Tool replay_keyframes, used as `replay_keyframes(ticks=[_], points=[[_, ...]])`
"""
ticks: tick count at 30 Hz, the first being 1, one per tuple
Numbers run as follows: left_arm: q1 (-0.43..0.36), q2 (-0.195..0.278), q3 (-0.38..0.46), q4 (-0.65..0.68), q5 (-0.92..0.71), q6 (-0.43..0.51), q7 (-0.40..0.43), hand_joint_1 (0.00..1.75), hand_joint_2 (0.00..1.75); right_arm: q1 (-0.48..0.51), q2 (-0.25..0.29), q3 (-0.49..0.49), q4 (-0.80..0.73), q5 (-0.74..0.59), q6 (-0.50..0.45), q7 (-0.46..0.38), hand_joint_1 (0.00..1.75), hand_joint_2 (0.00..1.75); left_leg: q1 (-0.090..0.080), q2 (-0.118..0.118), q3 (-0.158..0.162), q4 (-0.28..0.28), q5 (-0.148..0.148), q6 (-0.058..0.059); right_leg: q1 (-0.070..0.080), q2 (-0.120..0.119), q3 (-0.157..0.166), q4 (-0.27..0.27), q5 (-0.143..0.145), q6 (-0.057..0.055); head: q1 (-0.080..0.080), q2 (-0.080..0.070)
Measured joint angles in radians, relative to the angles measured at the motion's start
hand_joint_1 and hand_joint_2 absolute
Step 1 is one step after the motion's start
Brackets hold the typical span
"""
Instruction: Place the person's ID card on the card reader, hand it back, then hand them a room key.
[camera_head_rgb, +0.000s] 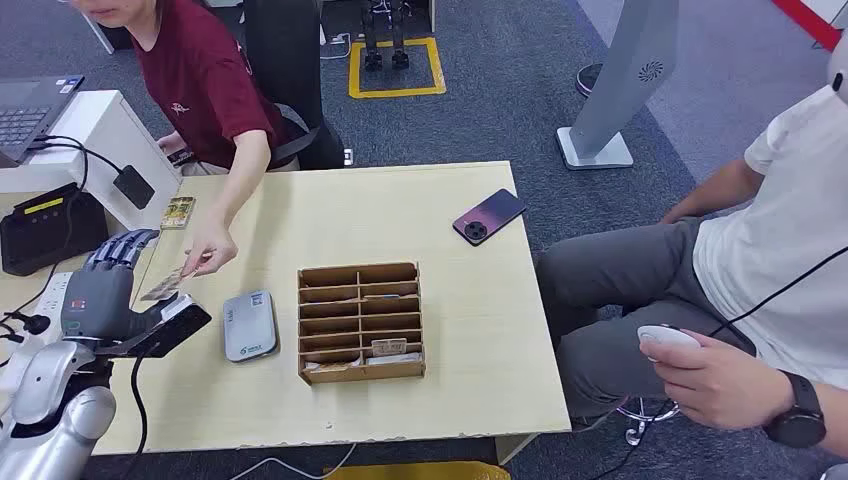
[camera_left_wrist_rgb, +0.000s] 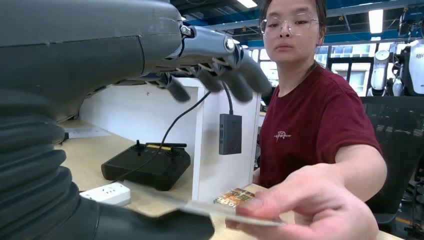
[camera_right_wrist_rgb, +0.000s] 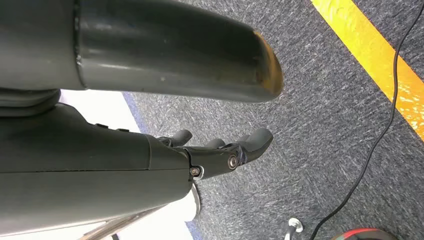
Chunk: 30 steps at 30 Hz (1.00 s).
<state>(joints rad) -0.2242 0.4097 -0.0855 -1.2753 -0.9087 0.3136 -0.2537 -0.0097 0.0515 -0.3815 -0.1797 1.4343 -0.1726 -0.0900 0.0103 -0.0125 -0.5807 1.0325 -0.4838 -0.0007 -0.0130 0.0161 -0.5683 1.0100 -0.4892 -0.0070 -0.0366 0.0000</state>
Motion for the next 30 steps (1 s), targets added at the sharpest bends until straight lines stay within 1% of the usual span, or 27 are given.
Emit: replay_keyframes(ticks=[12,15,21,28,30], points=[[-0.002,-0.008,0.000,0.009,0.034,0.021,-0.001,1.75,1.75,-0.001,0.003,0.000,0.000,0.013,-0.011,0.003,0.00,0.00,0.000,0.000,0.000,0.000,0.000,0.000,0.000,0.000,0.000,0.000,0.000,0.000,0.000,0.000],[-0.001,-0.011,0.000,0.009,0.089,0.014,-0.029,1.75,1.75,-0.001,0.004,0.000,0.000,0.014,-0.012,0.003,0.00,0.00,0.000,0.000,0.000,0.000,0.000,0.000,0.000,0.000,0.000,0.000,0.000,0.000,0.000,0.000],[0.019,-0.025,0.009,0.001,0.227,-0.016,-0.116,1.75,1.75,-0.001,0.006,0.000,0.000,0.015,-0.011,-0.003,0.00,0.00,0.000,0.000,0.000,0.000,0.000,0.000,0.000,0.000,0.000,0.000,0.000,0.000,0.000,0.000],[0.037,-0.035,0.022,-0.011,0.247,-0.024,-0.128,1.75,1.75,-0.001,0.006,0.000,0.000,0.015,-0.011,-0.003,0.00,0.00,0.000,0.000,0.000,0.000,0.000,0.000,0.000,0.000,0.000,0.000,0.000,0.000,0.000,0.000],[0.038,-0.037,0.025,-0.011,0.272,-0.051,-0.124,1.75,1.75,-0.001,0.006,0.000,0.000,0.014,-0.011,-0.003,0.00,0.00,0.000,0.000,0.000,0.000,0.000,0.000,0.000,0.000,0.000,0.000,0.000,0.000,0.000,0.000]])
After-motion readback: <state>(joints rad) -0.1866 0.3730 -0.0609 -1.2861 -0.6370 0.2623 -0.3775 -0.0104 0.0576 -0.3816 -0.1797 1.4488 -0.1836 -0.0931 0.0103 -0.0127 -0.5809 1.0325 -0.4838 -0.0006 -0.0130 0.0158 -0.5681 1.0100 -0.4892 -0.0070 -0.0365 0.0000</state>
